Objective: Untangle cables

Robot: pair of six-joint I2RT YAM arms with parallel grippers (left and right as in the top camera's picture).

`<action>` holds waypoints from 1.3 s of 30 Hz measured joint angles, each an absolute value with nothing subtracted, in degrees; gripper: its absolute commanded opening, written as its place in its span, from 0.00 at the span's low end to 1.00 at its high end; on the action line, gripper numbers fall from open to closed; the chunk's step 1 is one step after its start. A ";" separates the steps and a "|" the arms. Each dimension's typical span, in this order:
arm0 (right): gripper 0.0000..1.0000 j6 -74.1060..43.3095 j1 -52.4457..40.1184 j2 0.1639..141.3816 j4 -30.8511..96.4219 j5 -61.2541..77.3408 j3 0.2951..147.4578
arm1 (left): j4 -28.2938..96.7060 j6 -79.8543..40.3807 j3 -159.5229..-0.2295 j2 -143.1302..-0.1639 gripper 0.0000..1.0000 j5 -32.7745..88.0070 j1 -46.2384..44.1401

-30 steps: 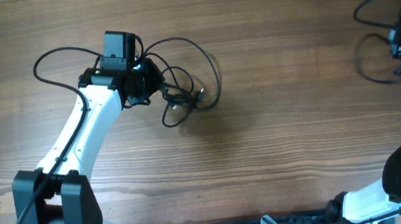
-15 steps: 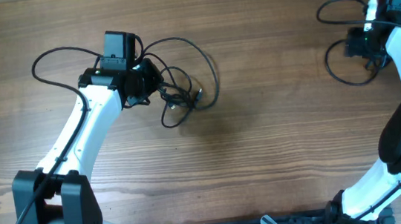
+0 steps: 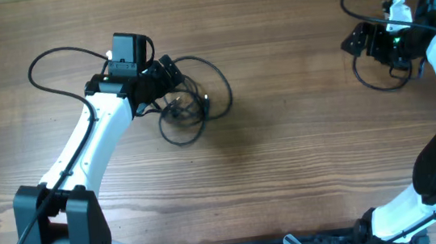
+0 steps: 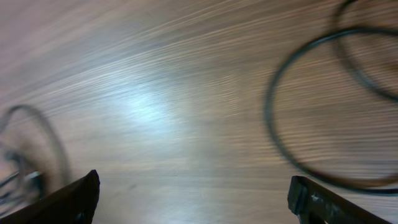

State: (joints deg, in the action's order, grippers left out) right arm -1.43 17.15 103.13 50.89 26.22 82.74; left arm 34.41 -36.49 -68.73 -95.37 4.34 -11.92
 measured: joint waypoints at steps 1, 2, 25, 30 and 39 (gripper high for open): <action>0.99 -1.50 16.29 103.11 51.81 28.53 82.50 | 34.44 -36.49 -68.73 -95.37 0.96 4.29 -11.90; 1.00 -1.50 14.85 103.09 51.88 30.13 81.78 | 34.61 -36.49 -68.73 -95.37 0.96 3.88 -11.73; 1.00 -42.94 -21.45 103.09 39.27 28.91 74.59 | 38.59 -36.69 -68.73 -95.37 0.77 -7.05 -5.96; 1.00 -52.53 -21.45 103.09 39.20 28.82 74.59 | 38.79 -36.51 -68.73 -95.37 0.61 -7.09 -5.98; 1.00 -62.43 -21.45 103.09 39.09 28.60 74.59 | 37.23 -36.47 -68.73 -95.37 0.37 -4.40 -5.98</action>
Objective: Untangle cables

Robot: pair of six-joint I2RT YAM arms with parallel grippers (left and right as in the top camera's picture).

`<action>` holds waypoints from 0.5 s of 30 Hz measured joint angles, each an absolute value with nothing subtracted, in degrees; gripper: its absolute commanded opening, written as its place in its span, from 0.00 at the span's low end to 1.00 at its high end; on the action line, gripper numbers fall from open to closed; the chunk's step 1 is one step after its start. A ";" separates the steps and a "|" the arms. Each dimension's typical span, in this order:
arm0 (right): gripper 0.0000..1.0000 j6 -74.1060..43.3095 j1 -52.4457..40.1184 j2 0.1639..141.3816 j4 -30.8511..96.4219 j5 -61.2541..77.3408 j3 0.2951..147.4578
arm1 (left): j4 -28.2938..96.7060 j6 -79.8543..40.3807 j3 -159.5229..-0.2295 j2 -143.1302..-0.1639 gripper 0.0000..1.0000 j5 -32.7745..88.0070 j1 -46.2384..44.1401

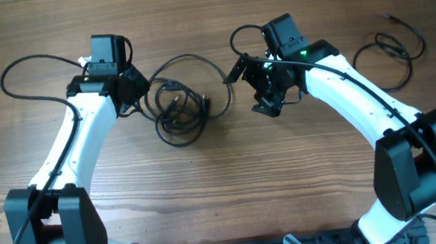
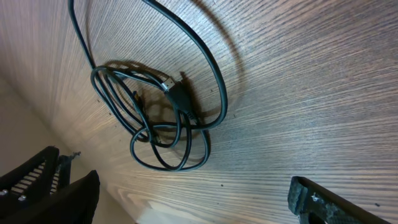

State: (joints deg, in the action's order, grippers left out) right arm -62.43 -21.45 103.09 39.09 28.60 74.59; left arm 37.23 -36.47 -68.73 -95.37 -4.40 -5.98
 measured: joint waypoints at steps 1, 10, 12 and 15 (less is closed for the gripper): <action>1.00 -62.65 -21.45 103.09 39.09 28.60 74.59 | 37.23 -36.47 -68.73 -95.37 0.37 -4.40 -5.98; 1.00 -63.00 -21.45 103.09 38.41 28.45 74.59 | 37.26 -36.47 -68.73 -95.37 0.36 -3.31 -5.98; 1.00 -63.00 -21.45 103.09 38.41 28.45 74.59 | 37.26 -36.47 -68.73 -95.37 0.26 -3.29 -5.98; 1.00 -63.00 -21.45 103.09 38.39 28.42 74.59 | 37.26 -36.49 -68.73 -95.37 0.05 -3.11 -5.98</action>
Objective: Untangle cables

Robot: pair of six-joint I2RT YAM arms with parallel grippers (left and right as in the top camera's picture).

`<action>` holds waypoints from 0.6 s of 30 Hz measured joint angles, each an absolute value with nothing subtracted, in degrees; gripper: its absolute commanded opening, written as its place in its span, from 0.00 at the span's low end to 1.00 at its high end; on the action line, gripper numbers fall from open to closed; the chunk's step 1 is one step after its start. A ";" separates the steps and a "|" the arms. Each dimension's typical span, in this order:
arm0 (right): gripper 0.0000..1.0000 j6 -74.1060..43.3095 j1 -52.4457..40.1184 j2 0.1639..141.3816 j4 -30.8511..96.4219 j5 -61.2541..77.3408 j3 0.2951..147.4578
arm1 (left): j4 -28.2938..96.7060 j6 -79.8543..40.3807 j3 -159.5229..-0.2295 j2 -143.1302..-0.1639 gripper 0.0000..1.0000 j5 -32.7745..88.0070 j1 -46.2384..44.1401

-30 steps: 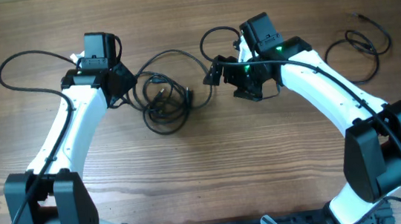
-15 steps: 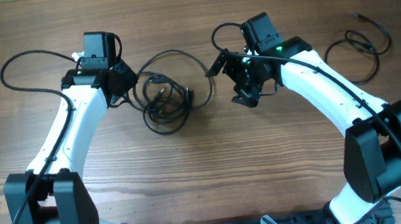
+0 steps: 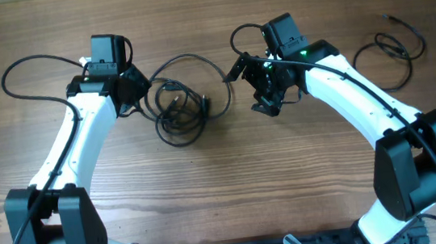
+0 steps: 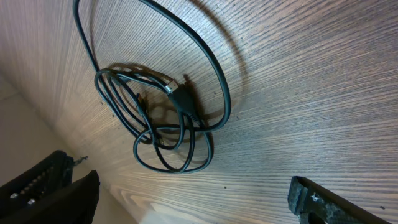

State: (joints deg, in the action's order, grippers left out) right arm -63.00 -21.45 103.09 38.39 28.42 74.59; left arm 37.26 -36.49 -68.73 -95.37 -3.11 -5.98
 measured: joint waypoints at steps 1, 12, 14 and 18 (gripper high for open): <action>1.00 -63.00 -21.45 103.09 38.39 28.45 74.59 | 37.26 -36.71 -68.73 -95.37 0.04 -3.09 -5.98; 1.00 -104.05 -21.45 103.09 30.59 20.23 74.35 | 37.06 -36.47 -68.73 -95.37 0.04 -3.11 -5.98; 1.00 -109.95 -21.45 103.07 30.59 19.94 74.35 | 37.04 -36.47 -68.73 -95.37 0.04 -3.11 -5.98; 1.00 -115.68 -21.45 103.09 30.57 18.94 74.35 | 37.06 -36.47 -68.73 -95.37 0.04 -3.11 -5.98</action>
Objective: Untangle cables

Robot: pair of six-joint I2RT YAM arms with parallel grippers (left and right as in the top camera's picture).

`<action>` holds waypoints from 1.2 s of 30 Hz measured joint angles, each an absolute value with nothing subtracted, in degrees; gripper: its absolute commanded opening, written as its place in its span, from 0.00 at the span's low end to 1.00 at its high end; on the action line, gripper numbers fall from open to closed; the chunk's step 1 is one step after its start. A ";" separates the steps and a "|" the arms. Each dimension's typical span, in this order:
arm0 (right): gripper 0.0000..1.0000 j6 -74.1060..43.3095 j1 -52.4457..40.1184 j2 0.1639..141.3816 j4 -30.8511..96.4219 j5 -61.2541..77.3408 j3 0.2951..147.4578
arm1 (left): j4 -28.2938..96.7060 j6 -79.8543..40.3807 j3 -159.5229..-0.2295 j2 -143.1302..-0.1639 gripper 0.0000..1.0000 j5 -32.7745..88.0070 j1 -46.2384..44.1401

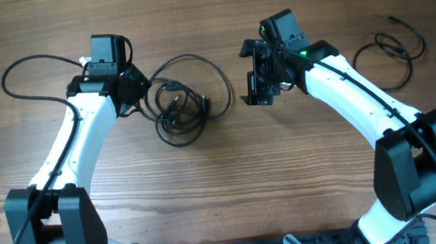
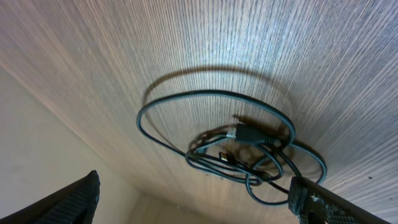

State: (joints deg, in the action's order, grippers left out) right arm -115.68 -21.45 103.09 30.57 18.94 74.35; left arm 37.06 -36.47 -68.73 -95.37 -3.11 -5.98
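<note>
A tangle of black cables [image 1: 181, 105] lies left of the table's middle, with a wide loop reaching right. My left gripper [image 1: 143, 88] sits at the tangle's left edge, where the loop's end meets its fingers; it looks shut on that cable. My right gripper [image 1: 256, 81] hovers just right of the loop, open. In the right wrist view the tangle [image 2: 249, 152] lies ahead with a plug on top. The two fingers [image 2: 323, 202] stand far apart at the bottom corners, and nothing sits in the right gripper [image 2: 193, 202].
A single black cable [image 1: 393, 47] lies coiled loosely at the far right of the wooden table [image 1: 232, 177]. The left arm's own lead arches over the table's left side. Both arm bases stand at the front edge.
My right gripper has turned at the wrist and sits a little higher, beside the loop's right end. The tangle now shows at the lower right of its view. The left arm has not moved.
My right gripper was open at the far right by a separate cable, while my left was at the tangle. Then that cable lay alone there and the right gripper was beside the tangle. The left gripper stood further left, the loop stretched. Now the right wrist is turned.
</note>
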 measured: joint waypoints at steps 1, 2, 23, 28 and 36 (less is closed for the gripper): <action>1.00 -116.20 -21.45 103.07 30.59 17.43 74.35 | 37.06 -36.47 -68.73 -95.37 0.04 -3.11 -5.98; 1.00 -116.62 -21.45 103.07 30.70 15.68 74.35 | 37.06 -36.47 -68.73 -95.37 0.04 -3.11 -5.98; 0.62 -80.27 -37.85 103.31 33.28 20.58 74.37 | 37.10 -36.49 -68.73 -95.37 0.09 -3.11 -5.98; 0.53 -88.75 -44.86 108.92 26.41 15.97 74.32 | 37.08 -36.49 -68.73 -95.37 0.11 -3.11 -5.98; 0.41 -91.07 -45.82 115.61 20.86 11.90 74.32 | 37.10 -36.49 -68.73 -95.37 0.13 -3.11 -5.98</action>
State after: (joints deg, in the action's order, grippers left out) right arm -91.07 -45.82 115.61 20.86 11.90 74.32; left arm 37.10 -36.49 -68.73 -95.37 -3.11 -5.98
